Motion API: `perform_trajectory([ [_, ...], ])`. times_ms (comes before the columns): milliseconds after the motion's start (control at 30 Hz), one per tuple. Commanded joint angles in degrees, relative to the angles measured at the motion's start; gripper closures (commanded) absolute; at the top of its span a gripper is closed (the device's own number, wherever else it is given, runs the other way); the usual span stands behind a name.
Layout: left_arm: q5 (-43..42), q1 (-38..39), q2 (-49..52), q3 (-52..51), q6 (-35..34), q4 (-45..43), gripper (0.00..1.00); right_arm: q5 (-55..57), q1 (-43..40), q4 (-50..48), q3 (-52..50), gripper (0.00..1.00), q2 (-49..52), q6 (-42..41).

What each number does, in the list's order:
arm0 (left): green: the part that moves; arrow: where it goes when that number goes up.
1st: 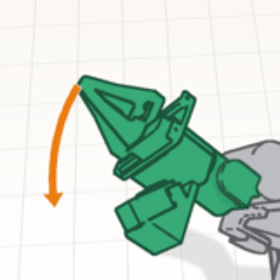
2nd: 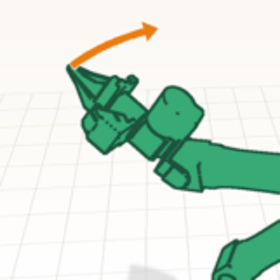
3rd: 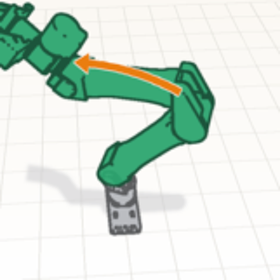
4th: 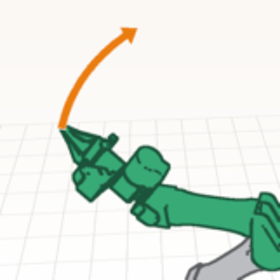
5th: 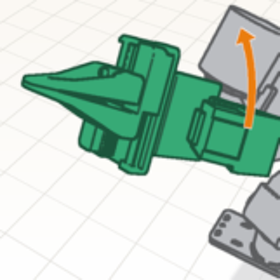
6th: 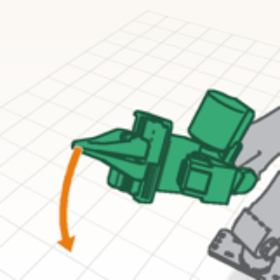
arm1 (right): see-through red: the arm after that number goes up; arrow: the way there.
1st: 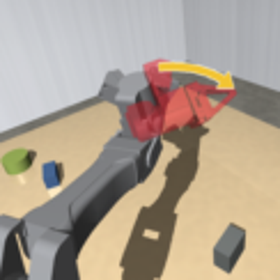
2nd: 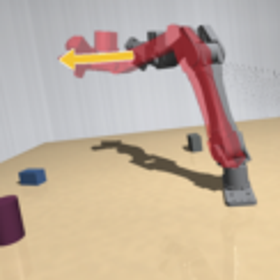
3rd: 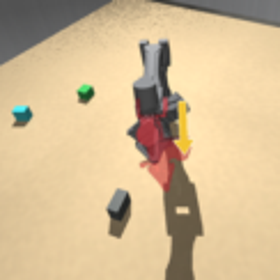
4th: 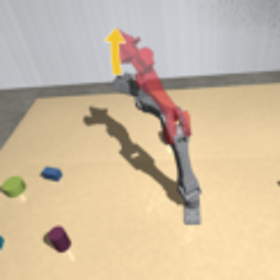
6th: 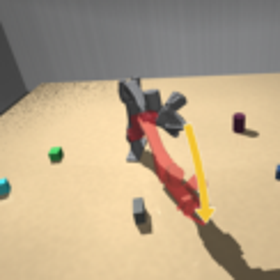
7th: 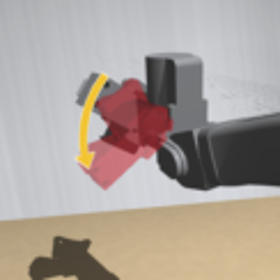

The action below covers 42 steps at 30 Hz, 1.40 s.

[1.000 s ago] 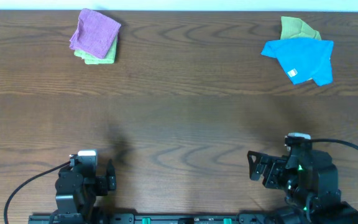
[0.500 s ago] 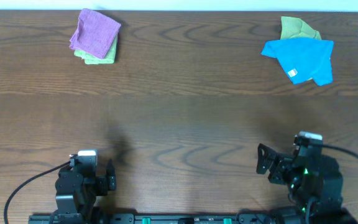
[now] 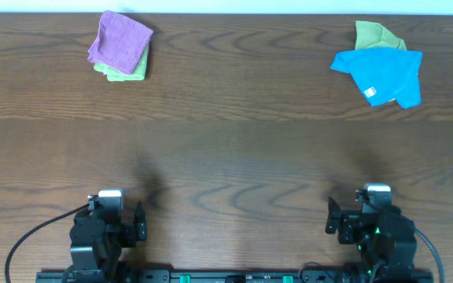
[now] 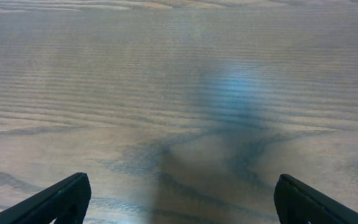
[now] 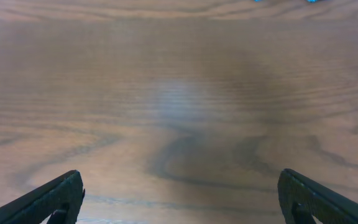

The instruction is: Fold the cloth

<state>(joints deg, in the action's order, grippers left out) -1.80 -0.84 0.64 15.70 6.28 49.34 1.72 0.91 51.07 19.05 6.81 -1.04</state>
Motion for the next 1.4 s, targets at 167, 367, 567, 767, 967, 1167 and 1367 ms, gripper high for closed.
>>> perform_trajectory([
  [167,0.7,0.2,-0.4,-0.7,2.7,3.1,0.05,-0.5,-1.1,0.1,-5.4,0.01,-5.3,3.5],
  [367,0.7,0.2,-0.4,-0.7,2.7,3.1,0.05,-0.7,-1.1,-0.6,-7.2,0.01,-5.8,4.0],
  [567,0.7,0.2,-0.4,-0.7,2.7,3.1,0.05,-0.7,-1.0,-0.9,-7.4,0.01,-5.8,3.9],
  [767,0.7,0.2,-0.4,-0.7,2.7,3.1,0.05,-0.7,-1.0,-0.8,-7.4,0.01,-5.8,3.9],
  [967,0.7,0.2,-0.4,-0.7,2.7,3.1,0.05,-0.7,-1.0,-0.9,-7.4,0.01,-5.8,3.9],
  [1167,0.7,0.2,-0.4,-0.7,2.7,3.1,0.05,-0.7,-1.0,-0.9,-7.4,0.01,-5.8,3.9],
  [1367,0.7,0.2,-0.4,-0.7,2.7,3.1,0.05,-0.7,-1.0,-0.9,-7.4,0.01,-5.8,3.9],
])
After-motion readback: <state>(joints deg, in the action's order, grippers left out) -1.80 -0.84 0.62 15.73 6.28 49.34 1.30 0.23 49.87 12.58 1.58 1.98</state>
